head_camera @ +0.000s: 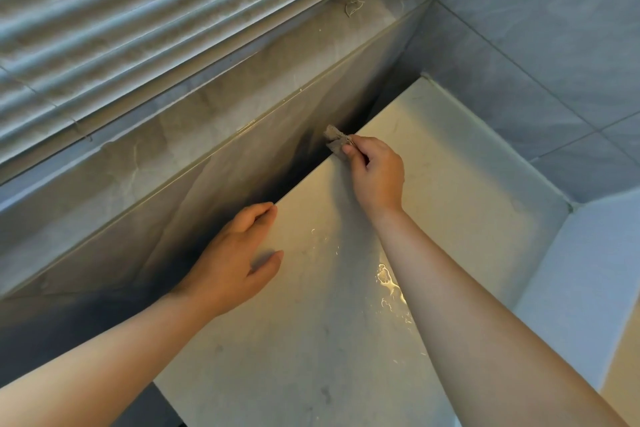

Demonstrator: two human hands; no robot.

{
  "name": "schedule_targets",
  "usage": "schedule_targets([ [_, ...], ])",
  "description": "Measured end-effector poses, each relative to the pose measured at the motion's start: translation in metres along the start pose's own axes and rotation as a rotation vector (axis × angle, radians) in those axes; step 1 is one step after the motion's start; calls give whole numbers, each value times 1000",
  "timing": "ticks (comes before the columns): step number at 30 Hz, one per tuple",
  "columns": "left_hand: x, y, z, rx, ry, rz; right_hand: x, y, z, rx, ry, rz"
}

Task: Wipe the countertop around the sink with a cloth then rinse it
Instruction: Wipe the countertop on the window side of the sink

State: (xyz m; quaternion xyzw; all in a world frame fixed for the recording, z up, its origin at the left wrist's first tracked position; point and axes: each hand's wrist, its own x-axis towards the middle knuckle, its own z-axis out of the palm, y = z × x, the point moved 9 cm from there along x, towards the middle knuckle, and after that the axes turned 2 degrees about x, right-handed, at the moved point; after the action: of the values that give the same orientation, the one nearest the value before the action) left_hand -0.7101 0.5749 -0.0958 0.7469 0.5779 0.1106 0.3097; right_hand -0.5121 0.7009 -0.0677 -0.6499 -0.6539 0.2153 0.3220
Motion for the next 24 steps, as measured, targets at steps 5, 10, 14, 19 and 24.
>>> schedule_targets([
  [5, -1, -2, 3, -11, -35, -4, -25, -11, 11, 22, -81, -46],
  [10, -2, -1, 3, -17, -30, -22, -58, -25, 22, 8, -157, -98],
  [14, -3, 0, 1, -16, -36, -20, -76, -32, 22, 22, -183, -101],
  [19, -4, 0, 2, 5, -40, -4, -89, -43, 8, 125, -226, -79],
  [24, -5, 3, 2, 26, -47, -15, -57, -33, -60, 214, 88, 8],
])
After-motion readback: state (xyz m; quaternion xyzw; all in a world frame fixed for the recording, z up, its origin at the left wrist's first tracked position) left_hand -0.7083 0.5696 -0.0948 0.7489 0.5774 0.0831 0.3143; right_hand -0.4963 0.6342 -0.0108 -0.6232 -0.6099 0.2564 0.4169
